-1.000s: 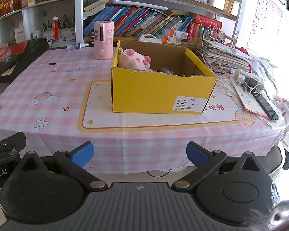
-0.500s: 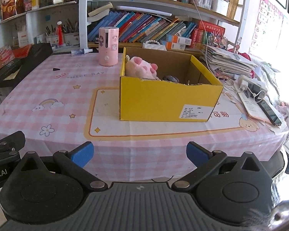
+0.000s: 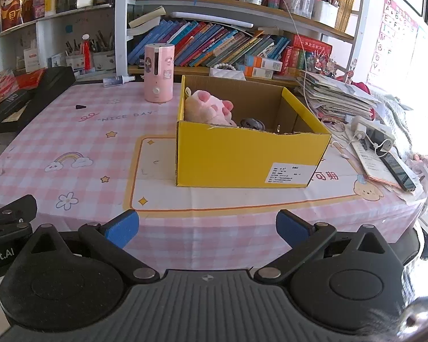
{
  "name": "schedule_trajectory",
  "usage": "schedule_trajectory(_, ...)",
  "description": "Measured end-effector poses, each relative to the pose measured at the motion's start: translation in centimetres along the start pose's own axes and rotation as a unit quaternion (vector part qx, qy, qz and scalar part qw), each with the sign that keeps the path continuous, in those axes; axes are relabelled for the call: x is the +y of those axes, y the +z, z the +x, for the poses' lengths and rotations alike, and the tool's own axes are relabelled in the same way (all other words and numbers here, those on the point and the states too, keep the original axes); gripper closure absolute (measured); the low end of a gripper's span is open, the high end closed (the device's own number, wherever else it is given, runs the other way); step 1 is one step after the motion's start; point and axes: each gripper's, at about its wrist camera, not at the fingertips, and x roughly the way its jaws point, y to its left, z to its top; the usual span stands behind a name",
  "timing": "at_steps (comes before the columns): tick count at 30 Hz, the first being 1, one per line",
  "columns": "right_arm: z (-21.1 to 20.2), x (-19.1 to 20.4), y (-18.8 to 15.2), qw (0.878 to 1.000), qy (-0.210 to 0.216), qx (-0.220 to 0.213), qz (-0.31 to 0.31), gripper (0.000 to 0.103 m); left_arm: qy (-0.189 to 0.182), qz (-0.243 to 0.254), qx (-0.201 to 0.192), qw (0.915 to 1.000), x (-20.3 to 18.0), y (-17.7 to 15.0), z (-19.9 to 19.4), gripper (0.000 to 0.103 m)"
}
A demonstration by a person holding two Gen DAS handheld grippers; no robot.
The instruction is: Organize objects
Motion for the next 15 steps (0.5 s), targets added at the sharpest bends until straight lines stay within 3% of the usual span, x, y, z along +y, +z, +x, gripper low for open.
schedule_trajectory(15, 0.9, -0.1, 0.2, 1.000, -0.008, 0.009, 0.000, 0.000, -0.002, 0.009, 0.007, 0.9999, -0.4, 0.5, 1.1, 0.001)
